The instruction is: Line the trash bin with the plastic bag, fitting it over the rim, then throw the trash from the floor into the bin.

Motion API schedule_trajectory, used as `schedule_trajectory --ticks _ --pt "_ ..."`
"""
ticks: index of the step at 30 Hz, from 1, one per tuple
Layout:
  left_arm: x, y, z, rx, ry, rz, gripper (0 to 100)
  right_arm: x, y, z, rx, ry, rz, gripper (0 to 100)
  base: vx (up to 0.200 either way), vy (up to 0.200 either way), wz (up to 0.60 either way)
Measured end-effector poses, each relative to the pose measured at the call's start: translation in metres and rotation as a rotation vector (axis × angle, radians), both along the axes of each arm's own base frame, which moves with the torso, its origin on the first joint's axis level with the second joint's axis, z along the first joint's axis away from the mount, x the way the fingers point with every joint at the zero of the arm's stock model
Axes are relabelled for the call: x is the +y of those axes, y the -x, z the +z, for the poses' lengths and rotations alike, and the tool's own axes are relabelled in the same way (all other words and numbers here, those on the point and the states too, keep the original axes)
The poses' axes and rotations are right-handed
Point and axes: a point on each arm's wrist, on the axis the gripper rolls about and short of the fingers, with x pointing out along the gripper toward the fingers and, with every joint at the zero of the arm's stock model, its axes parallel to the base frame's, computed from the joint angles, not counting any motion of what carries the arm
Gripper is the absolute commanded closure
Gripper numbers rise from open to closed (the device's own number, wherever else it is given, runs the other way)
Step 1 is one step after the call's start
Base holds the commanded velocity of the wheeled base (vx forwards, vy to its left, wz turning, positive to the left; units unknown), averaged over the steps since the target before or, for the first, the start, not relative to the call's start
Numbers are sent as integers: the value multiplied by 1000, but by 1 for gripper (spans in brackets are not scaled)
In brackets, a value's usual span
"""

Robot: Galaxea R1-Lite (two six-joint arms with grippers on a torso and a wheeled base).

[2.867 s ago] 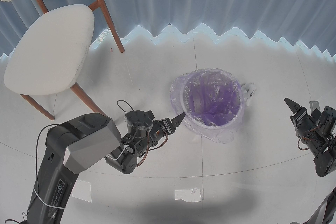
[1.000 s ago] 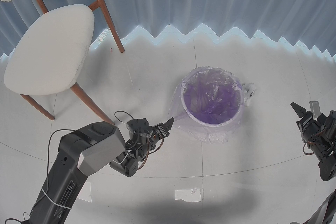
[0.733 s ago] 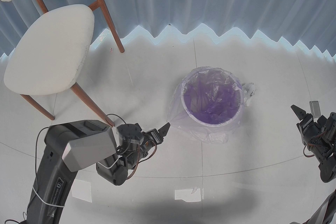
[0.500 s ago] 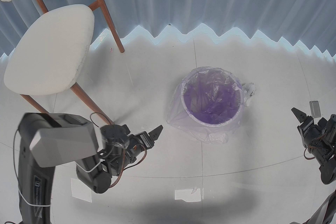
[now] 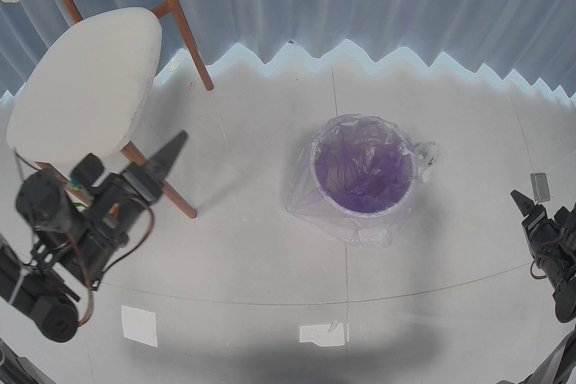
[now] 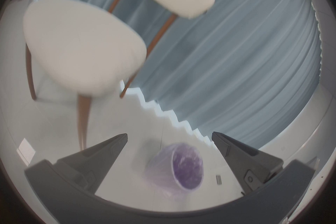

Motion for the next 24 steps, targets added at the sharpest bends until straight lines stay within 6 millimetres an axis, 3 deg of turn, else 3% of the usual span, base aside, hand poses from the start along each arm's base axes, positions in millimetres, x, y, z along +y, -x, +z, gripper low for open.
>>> schedule_trajectory --ticks 5,12,19,24 --pt "38 46 26 -106 76 88 0 -3 4 3 -17 -15 -95 0 0 0 0" --pt "64 98 22 -165 19 92 0 -4 7 6 -6 80 -127 0 0 0 0" --pt "70 115 18 -182 -77 77 0 -1 4 9 -8 231 61 0 200 0 0" --pt "71 120 18 -185 -117 80 0 -4 -13 9 26 330 139 0 200 0 0"
